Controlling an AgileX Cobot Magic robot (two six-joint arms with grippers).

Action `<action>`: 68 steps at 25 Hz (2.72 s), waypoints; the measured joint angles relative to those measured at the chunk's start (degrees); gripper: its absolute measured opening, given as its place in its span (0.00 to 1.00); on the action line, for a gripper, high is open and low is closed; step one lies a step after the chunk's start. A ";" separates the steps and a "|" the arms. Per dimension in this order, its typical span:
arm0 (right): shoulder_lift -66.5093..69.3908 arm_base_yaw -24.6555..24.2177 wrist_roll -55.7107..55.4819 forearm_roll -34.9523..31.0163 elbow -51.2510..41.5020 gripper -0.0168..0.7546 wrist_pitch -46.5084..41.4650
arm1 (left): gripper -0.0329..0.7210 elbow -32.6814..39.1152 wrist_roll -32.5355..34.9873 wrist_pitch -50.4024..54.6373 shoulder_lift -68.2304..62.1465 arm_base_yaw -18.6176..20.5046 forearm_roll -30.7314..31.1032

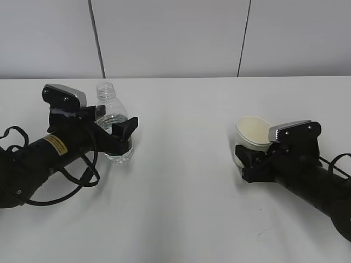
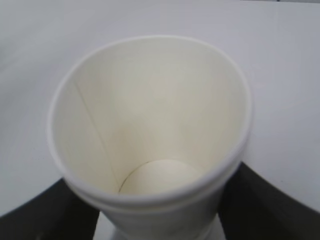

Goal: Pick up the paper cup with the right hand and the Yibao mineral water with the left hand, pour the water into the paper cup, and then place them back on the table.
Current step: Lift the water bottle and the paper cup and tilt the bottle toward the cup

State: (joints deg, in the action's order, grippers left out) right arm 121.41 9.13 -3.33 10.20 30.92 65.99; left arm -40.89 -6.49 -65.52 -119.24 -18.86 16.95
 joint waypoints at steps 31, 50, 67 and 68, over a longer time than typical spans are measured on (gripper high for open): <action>0.03 0.00 -9.27 30.58 5.17 0.68 0.00 | 0.55 0.00 -0.06 9.86 5.85 -0.05 9.74; 0.25 6.70 -17.16 39.01 13.73 0.68 -6.55 | 0.55 0.00 1.54 30.92 18.85 -0.05 18.25; 0.25 9.47 -30.86 50.47 24.70 0.68 -13.09 | 0.55 -6.54 1.69 51.29 21.73 -1.21 26.19; 0.25 9.47 -31.62 51.57 25.36 0.68 -13.86 | 0.55 -7.22 1.69 53.10 21.73 -1.67 26.54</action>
State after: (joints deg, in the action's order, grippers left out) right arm 121.65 18.60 -34.96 61.77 56.29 52.13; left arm -48.11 -4.80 -12.41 -97.50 -20.52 43.49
